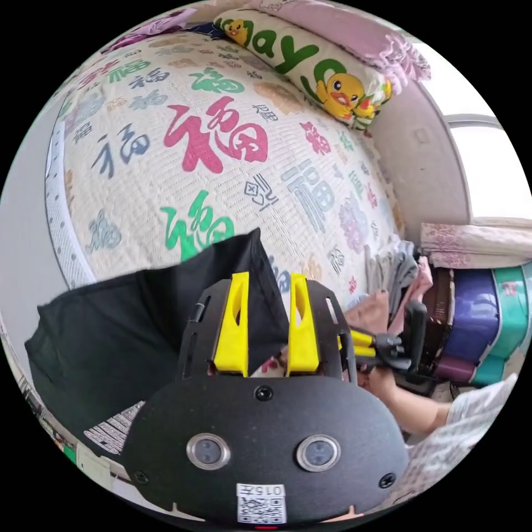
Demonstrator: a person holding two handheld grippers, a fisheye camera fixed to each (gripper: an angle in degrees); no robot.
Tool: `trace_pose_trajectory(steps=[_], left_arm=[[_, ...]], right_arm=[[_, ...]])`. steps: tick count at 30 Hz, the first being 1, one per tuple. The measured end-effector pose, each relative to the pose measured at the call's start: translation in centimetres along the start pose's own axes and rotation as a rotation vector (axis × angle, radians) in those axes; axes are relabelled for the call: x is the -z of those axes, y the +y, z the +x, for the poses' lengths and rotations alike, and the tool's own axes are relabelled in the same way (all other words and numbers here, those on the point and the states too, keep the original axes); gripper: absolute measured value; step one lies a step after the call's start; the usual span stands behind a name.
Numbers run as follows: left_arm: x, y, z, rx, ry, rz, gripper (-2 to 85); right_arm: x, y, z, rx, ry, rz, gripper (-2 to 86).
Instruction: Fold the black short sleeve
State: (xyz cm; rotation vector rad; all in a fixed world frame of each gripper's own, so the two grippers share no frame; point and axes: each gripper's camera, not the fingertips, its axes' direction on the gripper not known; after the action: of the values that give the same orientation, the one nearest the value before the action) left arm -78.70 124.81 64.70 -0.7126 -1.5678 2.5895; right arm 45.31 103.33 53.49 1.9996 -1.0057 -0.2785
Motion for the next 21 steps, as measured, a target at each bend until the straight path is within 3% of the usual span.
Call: trace_pose_trajectory(steps=[6, 11, 15, 21], left_arm=[[-2.0, -2.7, 1.8, 0.136, -0.215, -0.081, 12.7], [-0.5, 0.4, 4.1, 0.045, -0.401, -0.097, 4.4], [2.9, 4.5, 3.0, 0.033, -0.290, -0.032, 1.6], [13.0, 16.3, -1.5, 0.148, -0.112, 0.270, 0.7]], right_arm=[[-1.5, -0.7, 1.2, -0.052, 0.033, -0.033, 11.3], [-1.5, -0.4, -0.3, 0.047, 0.023, -0.034, 5.6], [-1.8, -0.5, -0.9, 0.077, 0.030, -0.047, 2.4], [0.9, 1.0, -2.9, 0.192, -0.064, 0.041, 0.8]])
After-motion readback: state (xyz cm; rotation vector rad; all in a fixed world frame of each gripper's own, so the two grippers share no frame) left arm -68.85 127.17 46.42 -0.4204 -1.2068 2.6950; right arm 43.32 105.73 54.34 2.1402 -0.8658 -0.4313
